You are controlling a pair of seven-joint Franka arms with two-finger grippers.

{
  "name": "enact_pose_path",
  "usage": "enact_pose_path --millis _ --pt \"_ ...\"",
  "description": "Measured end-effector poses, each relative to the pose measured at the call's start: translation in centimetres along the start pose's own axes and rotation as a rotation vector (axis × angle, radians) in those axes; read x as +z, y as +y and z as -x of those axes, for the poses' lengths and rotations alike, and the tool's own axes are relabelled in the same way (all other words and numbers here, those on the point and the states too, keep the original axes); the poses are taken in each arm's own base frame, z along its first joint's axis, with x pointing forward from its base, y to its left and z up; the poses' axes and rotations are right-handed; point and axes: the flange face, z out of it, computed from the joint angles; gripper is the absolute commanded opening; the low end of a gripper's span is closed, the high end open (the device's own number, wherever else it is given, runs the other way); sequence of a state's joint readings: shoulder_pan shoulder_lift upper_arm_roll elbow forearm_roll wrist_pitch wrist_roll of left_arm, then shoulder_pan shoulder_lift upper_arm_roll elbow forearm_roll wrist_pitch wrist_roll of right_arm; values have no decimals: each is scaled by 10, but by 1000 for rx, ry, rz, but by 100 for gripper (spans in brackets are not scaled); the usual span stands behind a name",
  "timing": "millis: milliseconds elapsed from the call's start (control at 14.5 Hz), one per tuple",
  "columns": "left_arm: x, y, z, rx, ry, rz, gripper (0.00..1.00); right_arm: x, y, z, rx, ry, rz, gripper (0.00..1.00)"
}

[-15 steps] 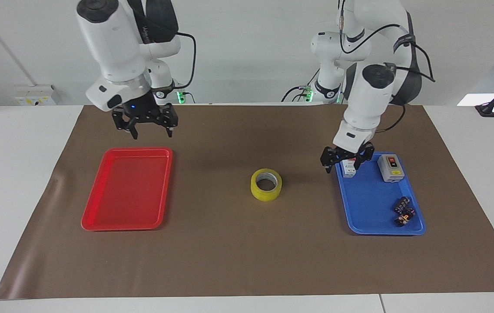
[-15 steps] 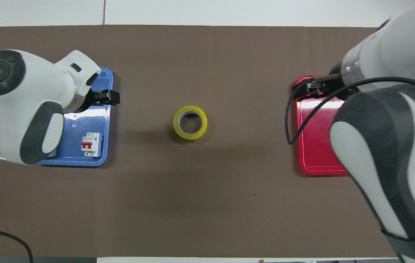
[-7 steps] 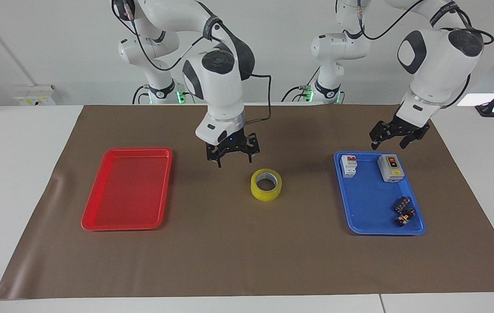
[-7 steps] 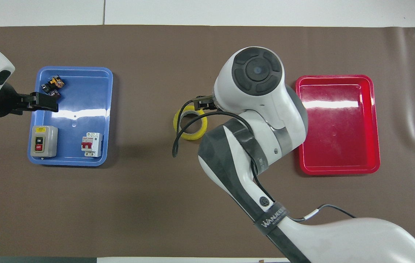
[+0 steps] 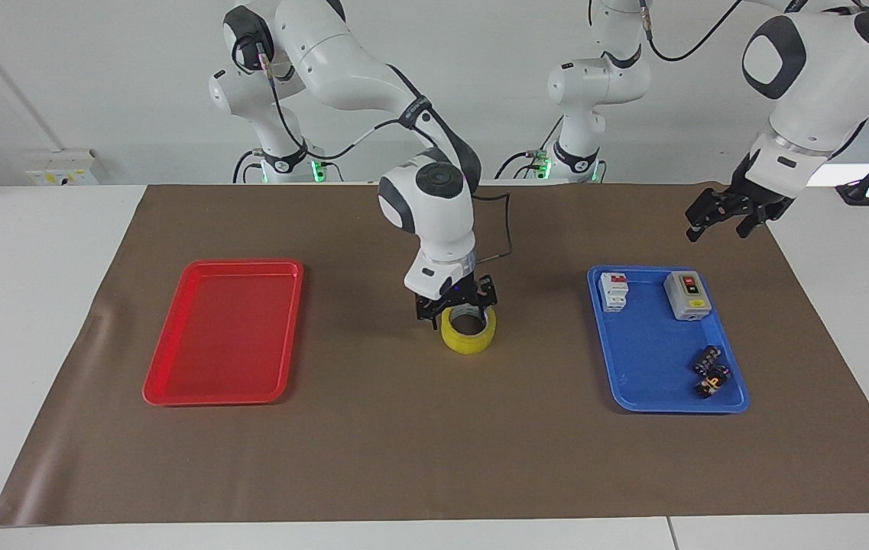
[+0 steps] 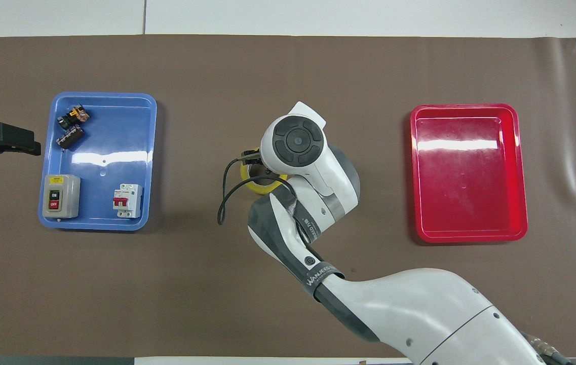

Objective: Place and move tape with both arms
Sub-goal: 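Grasp the yellow tape with the right gripper while the left gripper withdraws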

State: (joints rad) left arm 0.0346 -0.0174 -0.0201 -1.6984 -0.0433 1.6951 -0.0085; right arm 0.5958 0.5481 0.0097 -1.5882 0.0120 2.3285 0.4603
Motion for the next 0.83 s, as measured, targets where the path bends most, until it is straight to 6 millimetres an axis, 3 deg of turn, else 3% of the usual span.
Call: enact_pose_path --millis 275,826 --pt "-2 -4 1 5 -7 0 100 22 10 12 -31 -35 21 100" --pt "-1 6 2 23 -13 0 100 28 10 19 -74 -50 25 100"
